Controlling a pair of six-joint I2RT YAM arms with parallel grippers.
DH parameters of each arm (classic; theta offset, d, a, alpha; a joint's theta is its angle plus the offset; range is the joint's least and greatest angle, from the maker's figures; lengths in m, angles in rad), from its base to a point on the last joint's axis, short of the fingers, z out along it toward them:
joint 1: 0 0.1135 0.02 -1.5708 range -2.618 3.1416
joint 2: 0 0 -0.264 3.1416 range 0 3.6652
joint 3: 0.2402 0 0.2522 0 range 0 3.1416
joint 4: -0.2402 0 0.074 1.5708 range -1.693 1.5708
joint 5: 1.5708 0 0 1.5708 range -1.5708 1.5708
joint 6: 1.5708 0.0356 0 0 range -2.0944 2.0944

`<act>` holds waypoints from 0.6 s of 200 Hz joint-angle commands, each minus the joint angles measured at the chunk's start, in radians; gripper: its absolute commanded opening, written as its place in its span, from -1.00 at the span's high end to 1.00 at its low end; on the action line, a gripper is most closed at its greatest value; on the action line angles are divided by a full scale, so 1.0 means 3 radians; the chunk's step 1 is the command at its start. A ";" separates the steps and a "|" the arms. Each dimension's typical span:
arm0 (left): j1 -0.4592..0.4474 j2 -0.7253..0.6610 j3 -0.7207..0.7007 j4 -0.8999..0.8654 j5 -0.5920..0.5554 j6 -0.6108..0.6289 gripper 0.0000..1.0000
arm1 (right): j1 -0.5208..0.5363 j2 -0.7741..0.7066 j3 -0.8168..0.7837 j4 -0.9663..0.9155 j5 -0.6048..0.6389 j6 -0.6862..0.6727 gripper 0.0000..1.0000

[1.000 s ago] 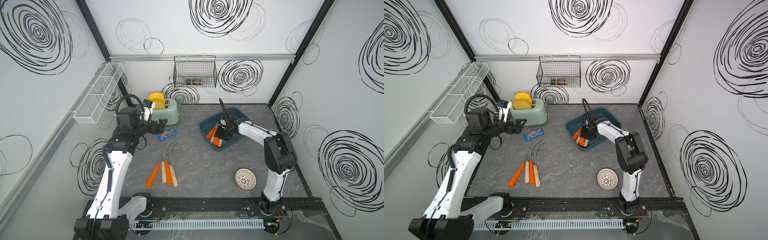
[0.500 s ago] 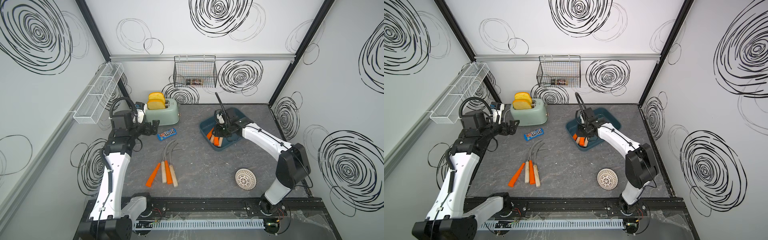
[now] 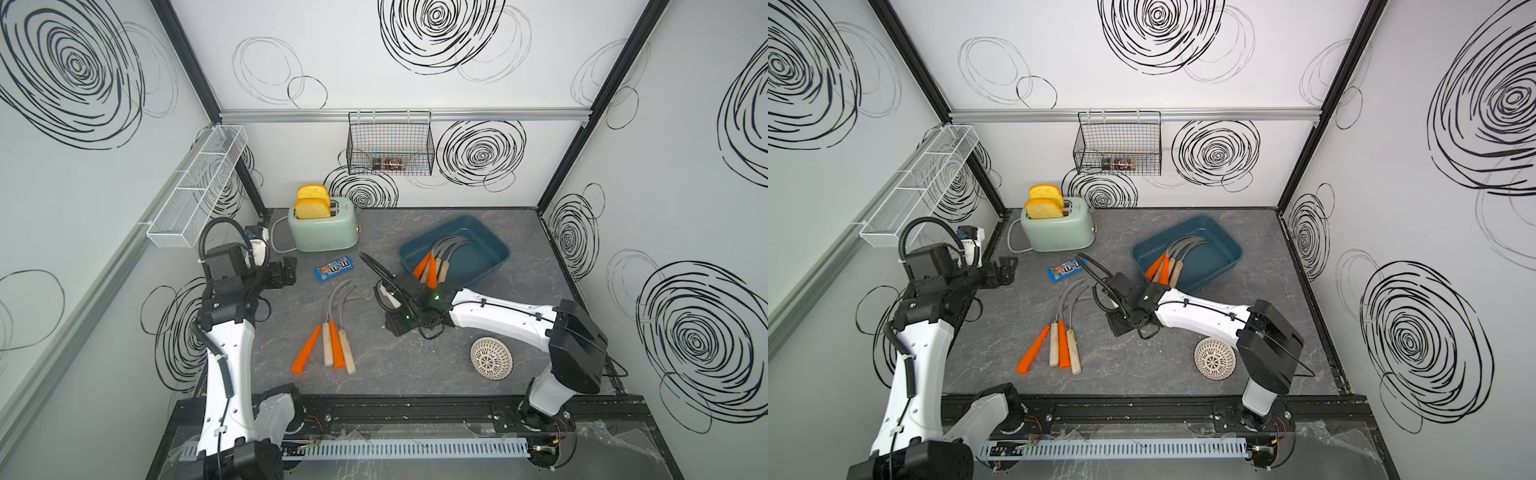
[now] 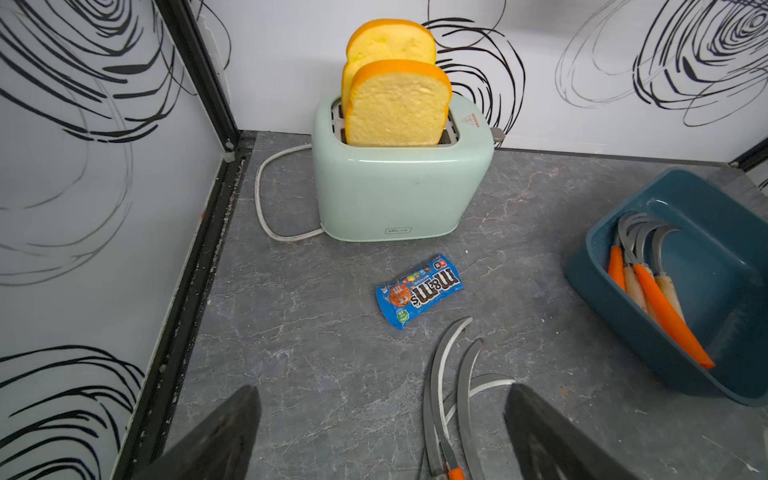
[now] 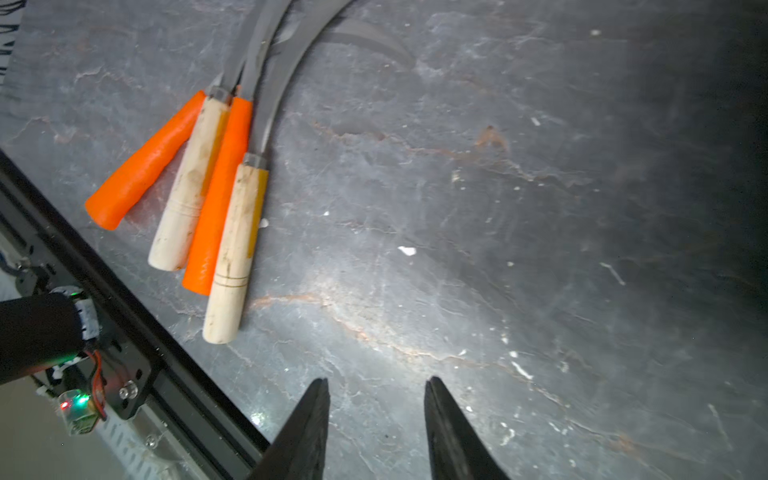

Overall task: Put small sickles into storage boxes
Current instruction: Place the sickle in the storage box, then pick up the sickle at the center of the board.

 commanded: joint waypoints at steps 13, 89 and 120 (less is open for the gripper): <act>0.0198 -0.0126 -0.0258 0.0166 0.0091 0.0089 -0.92 | 0.0317 0.0199 -0.0008 0.0327 0.0017 0.0140 0.15; 0.0470 -0.0303 -0.0262 -0.0143 0.0377 0.0228 -0.92 | 0.0658 0.0759 0.0389 0.0449 0.0020 0.0206 0.13; 0.0496 -0.0412 -0.0294 -0.0237 0.0489 0.0344 -0.92 | 0.0688 0.0944 0.0599 0.0418 -0.0082 0.0213 0.12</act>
